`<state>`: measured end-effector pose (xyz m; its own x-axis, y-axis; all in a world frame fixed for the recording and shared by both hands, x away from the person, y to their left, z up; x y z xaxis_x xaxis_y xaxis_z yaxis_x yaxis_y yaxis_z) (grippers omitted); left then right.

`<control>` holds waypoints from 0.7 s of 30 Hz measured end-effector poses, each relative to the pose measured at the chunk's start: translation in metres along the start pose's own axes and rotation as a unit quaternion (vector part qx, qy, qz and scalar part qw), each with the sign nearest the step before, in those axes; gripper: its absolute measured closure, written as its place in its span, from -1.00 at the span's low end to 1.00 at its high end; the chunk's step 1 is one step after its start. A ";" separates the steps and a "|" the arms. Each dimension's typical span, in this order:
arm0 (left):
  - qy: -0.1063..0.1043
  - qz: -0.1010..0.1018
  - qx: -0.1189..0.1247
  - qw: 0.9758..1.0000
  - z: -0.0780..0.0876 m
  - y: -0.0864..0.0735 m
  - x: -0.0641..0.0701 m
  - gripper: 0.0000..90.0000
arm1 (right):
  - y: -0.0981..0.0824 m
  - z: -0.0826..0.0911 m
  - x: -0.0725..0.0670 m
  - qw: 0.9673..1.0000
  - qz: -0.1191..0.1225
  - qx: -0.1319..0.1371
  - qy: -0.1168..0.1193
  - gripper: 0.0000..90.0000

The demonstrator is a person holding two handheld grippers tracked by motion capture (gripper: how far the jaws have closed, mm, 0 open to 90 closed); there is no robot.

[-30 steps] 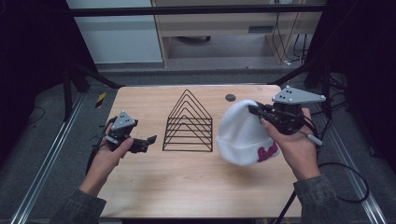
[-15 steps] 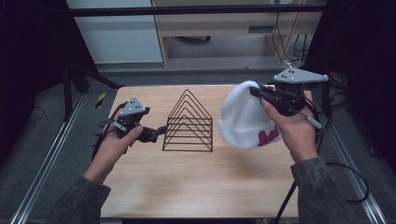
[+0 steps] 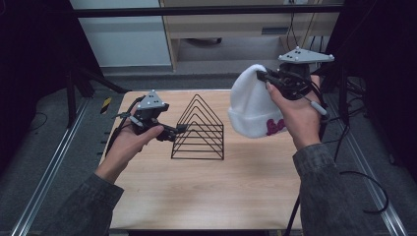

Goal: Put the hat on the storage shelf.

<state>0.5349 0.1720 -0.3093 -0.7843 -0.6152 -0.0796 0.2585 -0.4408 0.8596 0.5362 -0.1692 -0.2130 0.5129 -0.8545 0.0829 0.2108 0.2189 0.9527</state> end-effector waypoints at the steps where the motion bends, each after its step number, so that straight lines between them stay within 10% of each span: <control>1: -0.002 0.001 -0.002 1.000 0.000 0.000 -0.001 -0.91 | 0.003 -0.003 -0.002 1.000 0.001 0.000 0.001 0.87; 21: -0.031 0.016 0.014 0.999 -0.019 0.004 -0.007 -0.80 | 0.059 -0.033 -0.053 0.997 0.017 0.039 0.059 0.86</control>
Point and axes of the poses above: each handheld gripper's, and its own axes: z roughly backward along the jaws, y roughly out of its top, x roughly to its right, the point moved 2 cm from there along -z, roughly forward along the jaws
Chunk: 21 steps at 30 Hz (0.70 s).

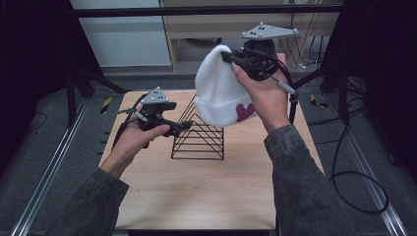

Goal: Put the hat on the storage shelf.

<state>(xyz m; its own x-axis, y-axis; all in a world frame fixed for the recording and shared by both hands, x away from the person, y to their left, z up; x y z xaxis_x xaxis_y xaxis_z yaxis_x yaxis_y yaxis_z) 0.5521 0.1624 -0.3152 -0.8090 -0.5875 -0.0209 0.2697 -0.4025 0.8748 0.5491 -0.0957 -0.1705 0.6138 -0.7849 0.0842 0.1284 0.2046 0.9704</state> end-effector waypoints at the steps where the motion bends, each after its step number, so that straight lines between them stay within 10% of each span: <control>1: 0.003 0.001 0.003 1.000 0.000 -0.001 -0.002 -0.80 | 0.002 -0.001 -0.003 1.000 -0.005 0.003 0.006 0.86; 11: -0.016 0.041 0.013 0.999 -0.006 -0.003 -0.015 -0.66 | 0.017 -0.010 -0.030 0.999 -0.003 0.018 0.047 0.86; 17: -0.041 0.018 -0.029 0.999 -0.016 -0.005 -0.011 0.53 | 0.016 -0.011 -0.035 0.998 0.004 0.016 0.053 0.86; 21: -0.050 0.032 -0.006 0.998 -0.011 -0.002 -0.011 0.85 | 0.012 -0.010 -0.027 0.999 0.005 0.009 0.041 0.86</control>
Point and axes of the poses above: each handheld gripper's, and its own axes: z roughly backward along the jaws, y roughly out of its top, x roughly to its right, the point moved 2 cm from there along -z, roughly forward along the jaws
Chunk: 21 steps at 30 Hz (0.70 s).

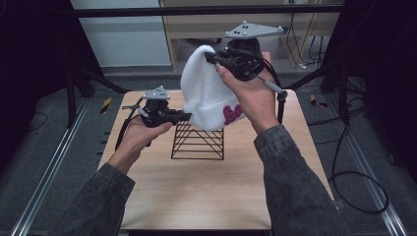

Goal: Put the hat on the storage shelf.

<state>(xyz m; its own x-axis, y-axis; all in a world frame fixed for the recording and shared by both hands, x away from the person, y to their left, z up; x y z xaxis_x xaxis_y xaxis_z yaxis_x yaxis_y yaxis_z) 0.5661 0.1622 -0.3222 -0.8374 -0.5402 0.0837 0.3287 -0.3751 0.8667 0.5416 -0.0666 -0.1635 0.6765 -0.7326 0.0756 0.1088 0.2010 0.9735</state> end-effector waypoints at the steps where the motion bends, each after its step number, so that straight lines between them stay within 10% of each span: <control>1: 0.007 -0.004 0.004 1.000 0.004 0.000 0.000 0.85 | -0.001 0.001 0.002 1.000 -0.003 0.000 -0.002 0.86; 13: 0.069 -0.008 0.019 0.997 0.045 0.002 -0.009 0.90 | -0.023 -0.017 0.028 0.999 -0.023 -0.032 -0.029 0.86; 21: 0.090 -0.003 0.001 0.996 0.037 -0.008 -0.022 0.91 | -0.044 -0.050 0.034 0.997 -0.029 -0.062 -0.034 0.86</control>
Point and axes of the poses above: each handheld gripper's, and its own axes: z roughly backward along the jaws, y roughly out of its top, x roughly to its right, the point moved 2 cm from there along -z, roughly forward along the jaws
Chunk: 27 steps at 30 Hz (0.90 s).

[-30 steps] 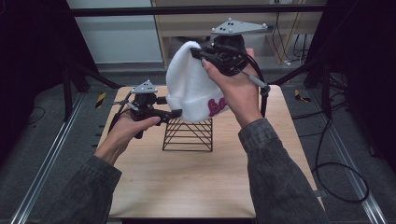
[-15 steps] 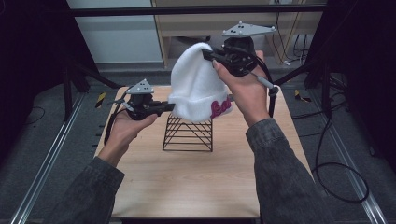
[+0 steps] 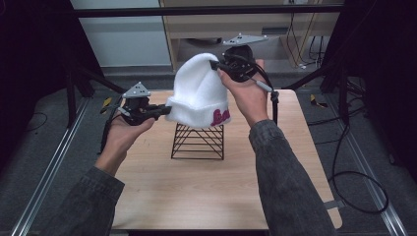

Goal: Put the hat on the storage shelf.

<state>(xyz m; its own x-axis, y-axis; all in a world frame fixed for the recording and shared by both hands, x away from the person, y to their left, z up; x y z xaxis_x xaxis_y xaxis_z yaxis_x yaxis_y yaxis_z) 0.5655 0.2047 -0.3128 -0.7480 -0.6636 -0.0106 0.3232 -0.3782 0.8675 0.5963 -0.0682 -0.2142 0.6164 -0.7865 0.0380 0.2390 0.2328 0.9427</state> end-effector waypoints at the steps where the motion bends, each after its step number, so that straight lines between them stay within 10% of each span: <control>1: 0.000 0.000 0.000 1.000 0.000 0.000 0.000 0.91 | 0.000 0.000 0.000 1.000 0.000 0.000 0.000 0.86; 13: 0.016 0.017 -0.023 0.999 -0.030 -0.016 -0.015 0.91 | -0.024 -0.018 0.012 1.000 -0.005 -0.023 0.003 0.86; 27: 0.026 0.022 -0.016 0.999 -0.024 -0.038 -0.018 0.92 | -0.037 -0.012 -0.003 0.999 0.006 -0.018 0.030 0.85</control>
<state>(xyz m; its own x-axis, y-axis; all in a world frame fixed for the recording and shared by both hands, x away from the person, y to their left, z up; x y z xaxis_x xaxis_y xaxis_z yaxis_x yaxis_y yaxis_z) 0.5804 0.2153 -0.3573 -0.7017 -0.7125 0.0013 0.3748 -0.3676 0.8511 0.5944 -0.0679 -0.2528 0.6630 -0.7481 0.0279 0.2583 0.2636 0.9294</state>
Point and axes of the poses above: each handheld gripper's, and its own axes: z roughly backward along the jaws, y roughly out of its top, x roughly to its right, the point moved 2 cm from there along -z, roughly forward along the jaws
